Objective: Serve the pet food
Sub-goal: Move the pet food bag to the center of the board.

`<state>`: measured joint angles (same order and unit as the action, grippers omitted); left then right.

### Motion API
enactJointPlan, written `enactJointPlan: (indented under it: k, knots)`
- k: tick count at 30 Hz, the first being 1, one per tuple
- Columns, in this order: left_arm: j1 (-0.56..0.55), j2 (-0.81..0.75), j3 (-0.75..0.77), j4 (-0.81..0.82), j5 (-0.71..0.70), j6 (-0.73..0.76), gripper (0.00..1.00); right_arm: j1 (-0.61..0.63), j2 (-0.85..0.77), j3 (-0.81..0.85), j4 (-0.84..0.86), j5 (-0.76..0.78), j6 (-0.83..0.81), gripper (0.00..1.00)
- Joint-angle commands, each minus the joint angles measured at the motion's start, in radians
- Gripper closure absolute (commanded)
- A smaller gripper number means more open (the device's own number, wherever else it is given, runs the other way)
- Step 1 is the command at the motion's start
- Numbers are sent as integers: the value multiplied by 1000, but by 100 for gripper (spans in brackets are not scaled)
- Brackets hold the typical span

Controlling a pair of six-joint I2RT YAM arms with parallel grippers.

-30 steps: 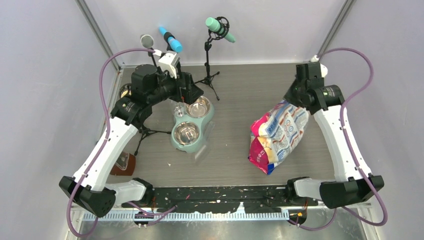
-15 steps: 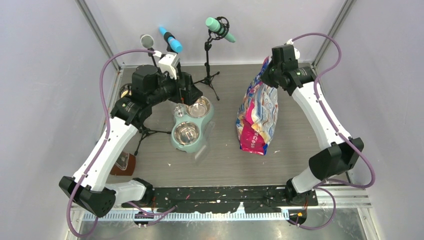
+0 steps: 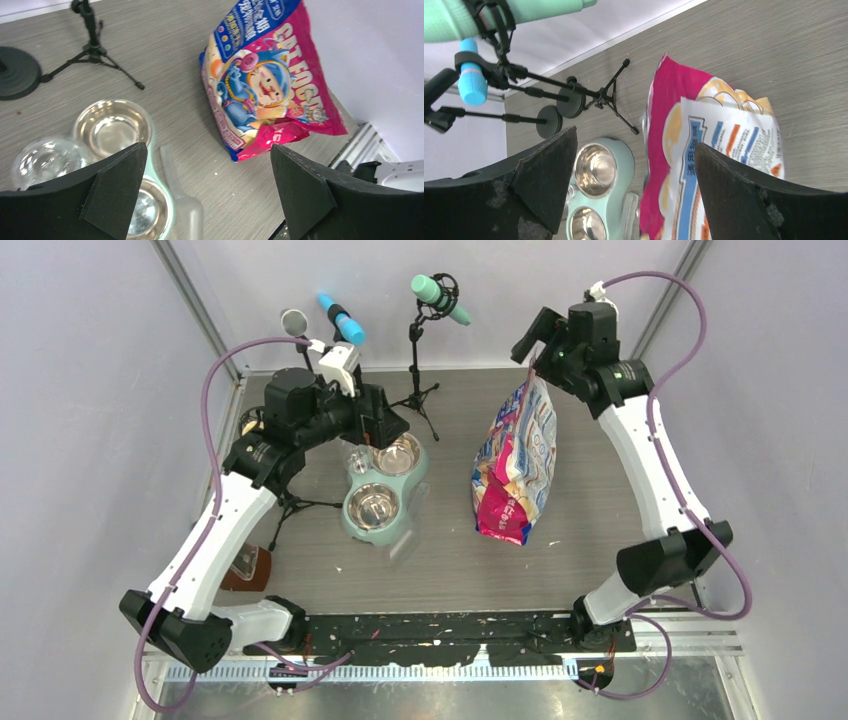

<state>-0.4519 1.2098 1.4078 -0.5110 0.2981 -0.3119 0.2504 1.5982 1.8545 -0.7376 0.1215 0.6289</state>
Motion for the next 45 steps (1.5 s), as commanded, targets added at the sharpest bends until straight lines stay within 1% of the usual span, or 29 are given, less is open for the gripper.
enactJointPlan:
  k: [1,3,5,8,11,12,14,16,17,20,23,24,27,29,31,33,36,39,43,45]
  knots:
    - [-26,40,31,138,115,-38,3,-9,-152,-64,3,-60,-108,6]
    - [-56,86,44,173,135,-57,4,-10,-202,-103,6,-138,-109,8]
    - [-89,130,73,174,142,-57,4,-12,-245,-128,-9,-175,-111,9]
    - [-138,182,97,193,129,-63,4,-13,-273,-141,-69,-153,-112,9]
    - [-182,225,83,249,127,-47,3,-13,-333,-224,-86,-96,-114,9]
    - [-188,242,87,240,99,-62,3,-13,-345,-241,-88,-83,-108,9]
    - [-170,295,161,148,25,-119,5,-19,-374,-268,-124,-39,-75,12]
    - [-138,375,250,23,24,-177,10,-31,-395,-281,-169,58,-43,16]
    - [-125,409,273,-9,26,-197,11,-38,-410,-294,-179,80,-33,18]
    - [-114,496,280,-4,21,-236,13,-118,-453,-410,-189,106,13,21]
    - [-114,584,281,42,36,-295,14,-213,-471,-524,-151,43,15,22]
    - [-114,614,282,59,50,-319,14,-225,-470,-584,-121,7,15,22]
    - [-117,699,280,148,120,-406,18,-266,-441,-684,-54,-78,14,23]
    - [-137,744,291,188,127,-427,19,-272,-409,-745,-3,-150,31,22]
    - [-159,786,308,196,104,-423,19,-274,-381,-802,48,-199,46,22]
    - [-173,815,320,199,95,-427,19,-274,-363,-834,76,-199,51,22]
    - [-180,846,312,209,114,-441,19,-273,-327,-864,104,-214,41,22]
    - [-191,851,279,224,128,-430,20,-273,-294,-914,140,-262,31,20]
    - [-223,834,230,228,156,-349,30,-272,-276,-996,198,-337,15,17]
    - [-241,817,175,225,179,-317,36,-271,-265,-1032,217,-376,2,17]
